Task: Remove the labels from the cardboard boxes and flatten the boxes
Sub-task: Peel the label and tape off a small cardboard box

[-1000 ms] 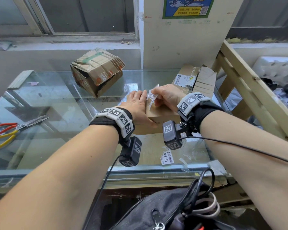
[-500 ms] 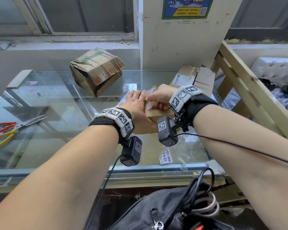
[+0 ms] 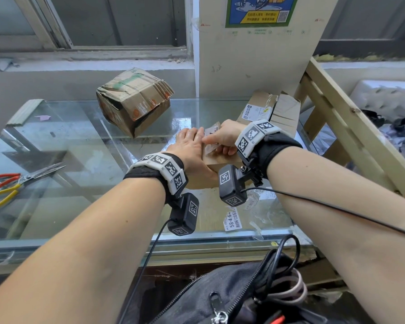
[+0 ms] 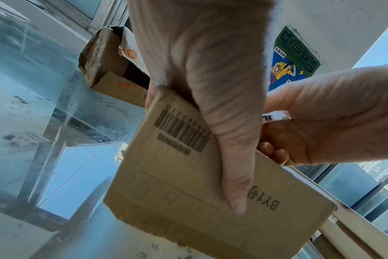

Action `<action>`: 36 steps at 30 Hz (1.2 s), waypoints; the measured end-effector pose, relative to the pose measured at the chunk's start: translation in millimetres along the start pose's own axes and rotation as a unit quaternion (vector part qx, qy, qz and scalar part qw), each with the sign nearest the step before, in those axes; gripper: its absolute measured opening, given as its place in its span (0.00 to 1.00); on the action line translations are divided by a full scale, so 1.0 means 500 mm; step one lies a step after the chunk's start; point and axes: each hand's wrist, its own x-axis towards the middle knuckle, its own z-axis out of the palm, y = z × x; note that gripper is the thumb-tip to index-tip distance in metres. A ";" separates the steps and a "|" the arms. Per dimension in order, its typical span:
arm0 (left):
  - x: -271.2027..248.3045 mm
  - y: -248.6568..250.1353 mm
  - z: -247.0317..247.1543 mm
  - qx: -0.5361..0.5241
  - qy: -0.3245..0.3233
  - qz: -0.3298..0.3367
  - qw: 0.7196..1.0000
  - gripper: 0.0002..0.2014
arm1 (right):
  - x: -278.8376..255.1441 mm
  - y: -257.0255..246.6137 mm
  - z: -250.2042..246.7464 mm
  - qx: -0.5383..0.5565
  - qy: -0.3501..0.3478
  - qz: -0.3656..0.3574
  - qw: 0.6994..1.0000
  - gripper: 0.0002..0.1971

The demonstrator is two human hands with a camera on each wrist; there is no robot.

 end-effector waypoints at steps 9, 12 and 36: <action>-0.002 0.002 -0.001 0.009 0.004 0.000 1.000 0.64 | 0.015 0.026 -0.007 0.048 -0.021 -0.001 0.999 0.16; -0.003 0.001 -0.003 0.010 0.002 -0.002 1.000 0.65 | 0.016 0.038 -0.011 0.072 -0.025 -0.022 0.997 0.15; 0.004 -0.003 0.002 0.009 0.008 0.003 1.000 0.65 | 0.022 0.067 -0.014 0.222 -0.032 -0.054 0.973 0.09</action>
